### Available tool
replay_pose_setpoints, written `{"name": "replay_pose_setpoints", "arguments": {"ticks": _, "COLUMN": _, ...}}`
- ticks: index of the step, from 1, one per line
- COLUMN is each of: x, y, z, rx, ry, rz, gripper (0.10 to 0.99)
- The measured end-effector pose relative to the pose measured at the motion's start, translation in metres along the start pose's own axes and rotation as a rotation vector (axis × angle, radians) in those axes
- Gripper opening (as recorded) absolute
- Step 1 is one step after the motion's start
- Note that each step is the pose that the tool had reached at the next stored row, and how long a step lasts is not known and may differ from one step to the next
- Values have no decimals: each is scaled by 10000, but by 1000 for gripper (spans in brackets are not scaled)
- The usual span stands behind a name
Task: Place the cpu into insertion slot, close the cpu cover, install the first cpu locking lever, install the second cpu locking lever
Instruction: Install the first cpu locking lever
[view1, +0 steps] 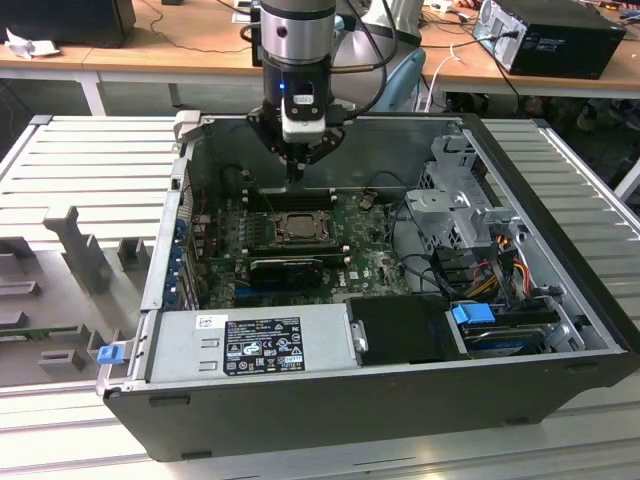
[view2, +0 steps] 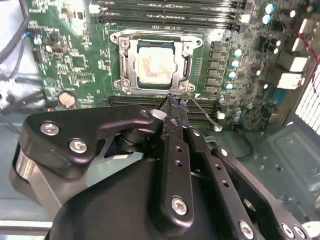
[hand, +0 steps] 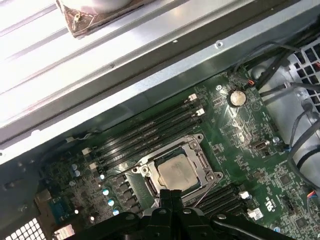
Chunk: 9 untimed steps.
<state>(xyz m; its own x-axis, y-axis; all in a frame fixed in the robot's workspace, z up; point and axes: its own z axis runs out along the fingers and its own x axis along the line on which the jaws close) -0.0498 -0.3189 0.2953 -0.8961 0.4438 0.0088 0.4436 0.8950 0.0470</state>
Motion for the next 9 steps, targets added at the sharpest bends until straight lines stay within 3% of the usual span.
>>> {"name": "replay_pose_setpoints", "arguments": {"ticks": 9, "x": 0, "y": 0, "z": 7, "rx": 17, "ry": 86, "rz": -1827, "gripper": 106}}
